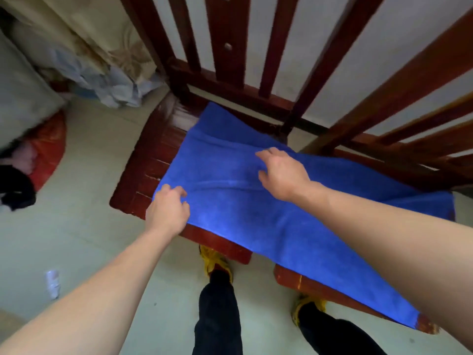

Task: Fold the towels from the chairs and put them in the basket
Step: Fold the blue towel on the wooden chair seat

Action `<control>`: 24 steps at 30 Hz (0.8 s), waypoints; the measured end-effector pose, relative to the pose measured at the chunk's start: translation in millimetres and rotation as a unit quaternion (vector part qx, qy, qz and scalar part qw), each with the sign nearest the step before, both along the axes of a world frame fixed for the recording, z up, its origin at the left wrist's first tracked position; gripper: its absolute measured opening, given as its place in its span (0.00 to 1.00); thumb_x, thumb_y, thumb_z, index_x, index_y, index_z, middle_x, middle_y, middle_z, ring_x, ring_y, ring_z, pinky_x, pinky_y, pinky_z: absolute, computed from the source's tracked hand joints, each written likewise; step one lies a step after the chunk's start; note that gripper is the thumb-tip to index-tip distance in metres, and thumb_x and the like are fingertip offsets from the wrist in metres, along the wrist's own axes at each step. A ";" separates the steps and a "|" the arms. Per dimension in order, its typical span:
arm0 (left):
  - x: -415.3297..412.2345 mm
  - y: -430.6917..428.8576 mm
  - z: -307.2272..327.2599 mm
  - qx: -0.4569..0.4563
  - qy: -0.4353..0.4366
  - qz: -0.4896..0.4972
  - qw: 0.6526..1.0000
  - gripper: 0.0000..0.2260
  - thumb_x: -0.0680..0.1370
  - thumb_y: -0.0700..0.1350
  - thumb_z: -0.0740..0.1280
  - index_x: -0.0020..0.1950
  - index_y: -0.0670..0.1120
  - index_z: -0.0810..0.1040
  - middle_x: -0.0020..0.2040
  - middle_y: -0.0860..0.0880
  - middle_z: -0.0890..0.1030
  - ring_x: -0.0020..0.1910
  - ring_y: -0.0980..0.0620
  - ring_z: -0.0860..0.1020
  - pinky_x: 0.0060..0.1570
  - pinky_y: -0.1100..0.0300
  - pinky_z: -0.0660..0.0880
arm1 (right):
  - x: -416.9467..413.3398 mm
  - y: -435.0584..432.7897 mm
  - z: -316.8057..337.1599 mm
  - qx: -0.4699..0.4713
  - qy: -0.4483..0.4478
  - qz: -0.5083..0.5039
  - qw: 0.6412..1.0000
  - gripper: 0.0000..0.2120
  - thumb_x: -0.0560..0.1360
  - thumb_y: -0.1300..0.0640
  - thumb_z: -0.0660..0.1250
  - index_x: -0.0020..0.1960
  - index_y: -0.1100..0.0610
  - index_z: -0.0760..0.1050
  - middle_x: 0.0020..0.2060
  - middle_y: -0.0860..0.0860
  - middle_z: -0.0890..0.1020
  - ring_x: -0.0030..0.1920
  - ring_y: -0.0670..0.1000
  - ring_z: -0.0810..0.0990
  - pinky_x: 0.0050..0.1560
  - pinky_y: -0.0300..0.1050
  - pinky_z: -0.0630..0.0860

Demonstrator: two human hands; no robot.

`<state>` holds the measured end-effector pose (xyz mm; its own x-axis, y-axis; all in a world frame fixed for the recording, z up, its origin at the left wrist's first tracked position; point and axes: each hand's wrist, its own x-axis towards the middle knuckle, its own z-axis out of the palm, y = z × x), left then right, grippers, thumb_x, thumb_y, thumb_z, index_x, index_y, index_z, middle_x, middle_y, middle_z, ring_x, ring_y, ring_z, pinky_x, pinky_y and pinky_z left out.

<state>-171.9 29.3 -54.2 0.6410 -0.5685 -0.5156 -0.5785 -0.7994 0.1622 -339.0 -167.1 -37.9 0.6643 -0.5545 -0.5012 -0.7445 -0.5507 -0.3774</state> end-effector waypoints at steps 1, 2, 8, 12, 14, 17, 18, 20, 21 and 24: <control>13.7 3.0 -3.6 0.006 0.000 -0.028 1.000 0.15 0.76 0.42 0.63 0.62 0.47 0.76 0.59 0.43 0.73 0.60 0.41 0.73 0.53 0.48 0.72 | 23.9 -0.5 -4.2 -0.006 -0.003 0.005 1.000 0.25 0.78 0.57 0.59 0.74 0.55 0.62 0.71 0.53 0.67 0.69 0.56 0.65 0.61 0.54 0.70; 34.1 9.7 -10.2 0.016 0.006 -0.060 0.998 0.15 0.76 0.43 0.62 0.63 0.48 0.75 0.60 0.44 0.72 0.61 0.43 0.71 0.53 0.49 0.72 | 56.0 1.1 -10.8 -0.006 0.001 0.005 1.000 0.26 0.78 0.57 0.60 0.75 0.55 0.60 0.74 0.53 0.63 0.72 0.56 0.63 0.64 0.55 0.69; 80.4 46.2 -31.4 0.018 0.038 -0.211 0.977 0.14 0.75 0.44 0.63 0.61 0.51 0.76 0.55 0.47 0.73 0.56 0.45 0.71 0.48 0.52 0.72 | 157.3 6.3 -47.2 0.049 0.146 0.021 0.988 0.35 0.80 0.44 0.57 0.79 0.55 0.45 0.78 0.57 0.43 0.78 0.58 0.43 0.73 0.62 0.56; 105.8 64.9 -38.1 0.008 0.038 -0.230 0.972 0.14 0.73 0.44 0.65 0.58 0.52 0.77 0.50 0.49 0.75 0.54 0.45 0.71 0.49 0.52 0.71 | 196.0 16.5 -61.1 0.009 0.160 0.042 0.986 0.34 0.81 0.44 0.53 0.79 0.57 0.42 0.77 0.58 0.38 0.77 0.57 0.37 0.72 0.63 0.55; 111.4 67.4 -39.2 0.020 0.058 -0.229 0.971 0.14 0.75 0.44 0.63 0.60 0.52 0.76 0.52 0.50 0.74 0.55 0.46 0.70 0.51 0.53 0.68 | 207.0 13.2 -61.8 0.003 0.145 0.050 0.988 0.32 0.82 0.45 0.52 0.79 0.56 0.43 0.78 0.55 0.39 0.78 0.56 0.39 0.71 0.64 0.55; 110.6 61.6 -35.0 0.019 0.068 -0.171 0.983 0.12 0.77 0.48 0.62 0.60 0.50 0.75 0.54 0.48 0.73 0.56 0.45 0.71 0.51 0.53 0.70 | 216.5 3.2 -57.4 -0.011 0.072 0.018 0.997 0.27 0.81 0.50 0.55 0.78 0.54 0.53 0.78 0.53 0.49 0.78 0.56 0.49 0.70 0.64 0.61; 109.5 56.6 -33.0 0.020 0.074 -0.121 0.990 0.12 0.78 0.50 0.62 0.59 0.48 0.74 0.55 0.47 0.74 0.56 0.45 0.73 0.51 0.52 0.71 | 217.2 -2.4 -56.0 -0.038 0.045 -0.022 0.998 0.26 0.81 0.52 0.57 0.76 0.55 0.57 0.77 0.55 0.55 0.76 0.58 0.55 0.67 0.62 0.65; 106.9 46.7 -31.9 0.029 0.092 -0.001 0.995 0.14 0.77 0.53 0.66 0.57 0.46 0.74 0.54 0.45 0.78 0.55 0.42 0.77 0.48 0.52 0.72 | 214.0 -18.2 -55.8 -0.084 0.042 -0.129 0.987 0.24 0.79 0.54 0.61 0.73 0.57 0.62 0.72 0.58 0.64 0.69 0.61 0.65 0.59 0.56 0.72; 105.2 42.1 -34.0 0.034 0.101 0.038 0.994 0.13 0.76 0.53 0.67 0.55 0.46 0.74 0.52 0.45 0.79 0.54 0.41 0.78 0.47 0.52 0.72 | 209.9 -25.9 -56.9 -0.082 0.067 -0.177 0.978 0.24 0.78 0.55 0.63 0.72 0.58 0.63 0.69 0.59 0.67 0.66 0.61 0.69 0.55 0.53 0.73; 99.7 35.7 -44.2 0.046 0.135 0.097 0.985 0.09 0.74 0.50 0.69 0.40 0.48 0.73 0.44 0.45 0.81 0.46 0.41 0.78 0.42 0.54 0.72 | 199.4 -34.6 -61.4 -0.057 0.123 -0.208 0.969 0.16 0.77 0.55 0.65 0.63 0.56 0.72 0.59 0.57 0.77 0.55 0.59 0.77 0.46 0.48 0.71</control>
